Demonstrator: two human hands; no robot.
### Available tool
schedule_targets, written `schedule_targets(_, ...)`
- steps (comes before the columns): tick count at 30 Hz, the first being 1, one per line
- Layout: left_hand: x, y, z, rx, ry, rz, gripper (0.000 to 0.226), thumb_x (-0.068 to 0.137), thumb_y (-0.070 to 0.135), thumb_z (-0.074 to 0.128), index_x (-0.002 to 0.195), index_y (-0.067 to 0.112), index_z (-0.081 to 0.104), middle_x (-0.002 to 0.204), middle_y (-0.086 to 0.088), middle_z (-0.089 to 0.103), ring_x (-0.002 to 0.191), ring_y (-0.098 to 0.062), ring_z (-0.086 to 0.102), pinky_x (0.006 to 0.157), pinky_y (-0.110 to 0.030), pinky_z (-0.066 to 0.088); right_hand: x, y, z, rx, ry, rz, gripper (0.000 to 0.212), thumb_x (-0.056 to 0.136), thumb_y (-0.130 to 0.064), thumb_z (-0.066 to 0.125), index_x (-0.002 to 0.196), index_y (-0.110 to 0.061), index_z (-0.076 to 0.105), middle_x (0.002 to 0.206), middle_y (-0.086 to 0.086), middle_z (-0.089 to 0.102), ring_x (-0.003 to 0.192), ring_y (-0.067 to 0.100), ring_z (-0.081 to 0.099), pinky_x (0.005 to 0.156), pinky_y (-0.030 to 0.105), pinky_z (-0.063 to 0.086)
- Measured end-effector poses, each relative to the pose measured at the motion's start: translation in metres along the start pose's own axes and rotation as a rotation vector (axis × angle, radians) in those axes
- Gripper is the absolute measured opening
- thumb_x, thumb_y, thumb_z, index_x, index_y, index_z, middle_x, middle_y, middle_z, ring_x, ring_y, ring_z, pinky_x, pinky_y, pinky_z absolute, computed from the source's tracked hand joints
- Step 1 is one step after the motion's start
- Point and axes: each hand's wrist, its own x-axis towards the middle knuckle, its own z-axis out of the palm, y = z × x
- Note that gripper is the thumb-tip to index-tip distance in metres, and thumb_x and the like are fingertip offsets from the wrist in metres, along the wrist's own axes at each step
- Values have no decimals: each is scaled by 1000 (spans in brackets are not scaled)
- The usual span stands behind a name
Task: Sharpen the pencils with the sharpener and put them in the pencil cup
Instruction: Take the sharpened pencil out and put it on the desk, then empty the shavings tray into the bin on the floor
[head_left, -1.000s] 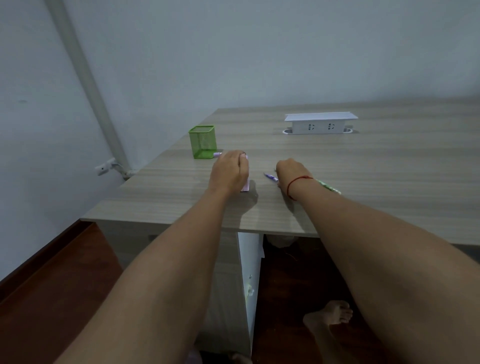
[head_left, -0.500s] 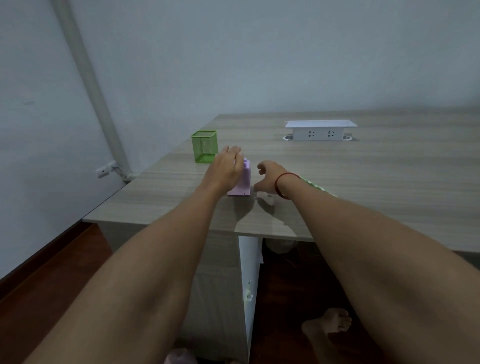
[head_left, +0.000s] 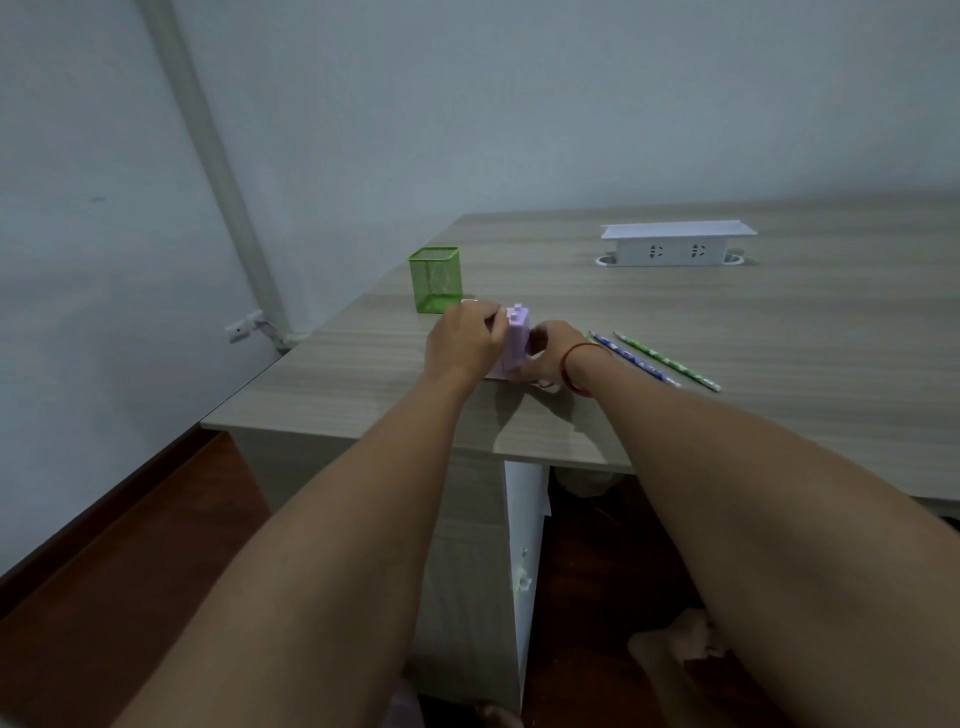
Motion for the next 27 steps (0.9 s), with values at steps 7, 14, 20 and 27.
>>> schedule_targets(7, 0, 1, 1, -19, 5, -14, 30, 90, 25, 48, 77, 7, 69, 84, -14, 67, 78, -33, 59, 60, -33, 42, -6, -1, -5, 36, -55, 56, 38, 78, -17, 75, 112, -6, 64, 104, 13, 70, 79, 20, 60, 60, 23, 49)
schedule_targets(14, -2, 0, 5, -72, 37, -60, 32, 91, 29, 46, 85, 11, 72, 86, -12, 70, 79, -31, 62, 64, -36, 50, -6, 4, -8, 71, -43, 78, 23, 75, -20, 78, 93, -14, 66, 94, 6, 68, 81, 19, 61, 81, 31, 54)
schedule_targets(20, 1, 1, 6, -60, 20, -71, 30, 92, 26, 48, 86, 9, 73, 87, -14, 70, 79, -32, 62, 64, -37, 50, -13, 3, -21, -26, -6, 148, 46, 70, -20, 81, 112, -6, 67, 105, 10, 72, 93, 23, 67, 92, 37, 55)
schedule_targets(27, 2, 1, -3, -75, -63, -15, 31, 94, 21, 47, 85, 2, 70, 81, -16, 67, 76, -32, 59, 61, -34, 42, -28, 7, -50, 0, 32, 180, 49, 73, -7, 79, 118, 1, 61, 111, 13, 67, 101, 29, 66, 94, 38, 54)
